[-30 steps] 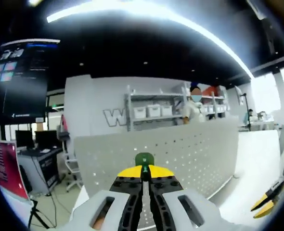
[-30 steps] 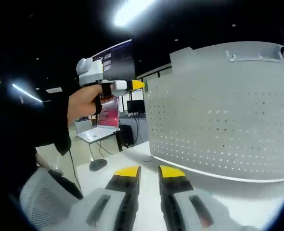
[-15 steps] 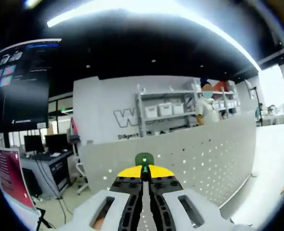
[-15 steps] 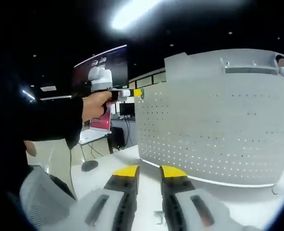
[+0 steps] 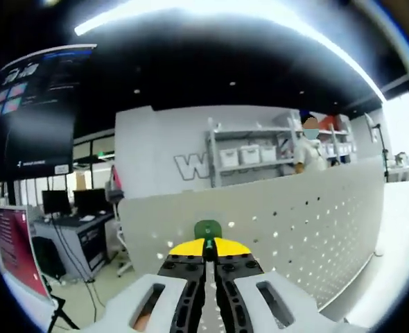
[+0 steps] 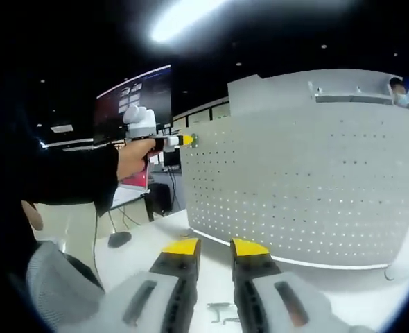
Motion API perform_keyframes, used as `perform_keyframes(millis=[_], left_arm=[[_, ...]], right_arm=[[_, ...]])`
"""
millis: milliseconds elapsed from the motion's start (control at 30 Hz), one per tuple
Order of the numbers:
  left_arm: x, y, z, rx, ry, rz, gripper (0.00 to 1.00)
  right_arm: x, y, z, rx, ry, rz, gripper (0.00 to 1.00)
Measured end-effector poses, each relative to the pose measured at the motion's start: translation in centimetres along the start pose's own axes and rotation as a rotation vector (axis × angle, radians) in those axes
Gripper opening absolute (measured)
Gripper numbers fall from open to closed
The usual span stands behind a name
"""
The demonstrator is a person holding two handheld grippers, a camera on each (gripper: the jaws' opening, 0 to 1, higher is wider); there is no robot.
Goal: Insert the hook assembly into the mounting plate slot until the hook locks in place.
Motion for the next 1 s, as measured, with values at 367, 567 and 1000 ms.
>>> perform_keyframes(millis=[367,567,1000], left_arm=[[0.65,0.51,0.15,-0.001,0.004,-0.002,0.02],[0.68,0.54,0.11,0.023,0.0,-0.014,0.02],[0.81,0.43,-0.31,0.209,-0.003,-0.004,0.03]], right_arm=[[0.33,0.28,-0.05,0.002,0.0,0.019,0.15],[0.32,0.43,-0.07,0.005,0.001,0.026,0.15],[0.14,0.82,-0.15,0.014,0.005,0.04,0.15]])
Point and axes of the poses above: the point that each gripper's makers call its tool centre point, and the gripper's own axes: x roughly forward along the fingers, z roughly to its left, y roughly out of its underside, the point moved 6 cm from there along -x, roughly backward along the fingers, and after that the axes turned 1 degree about x, right-handed, at the moved point
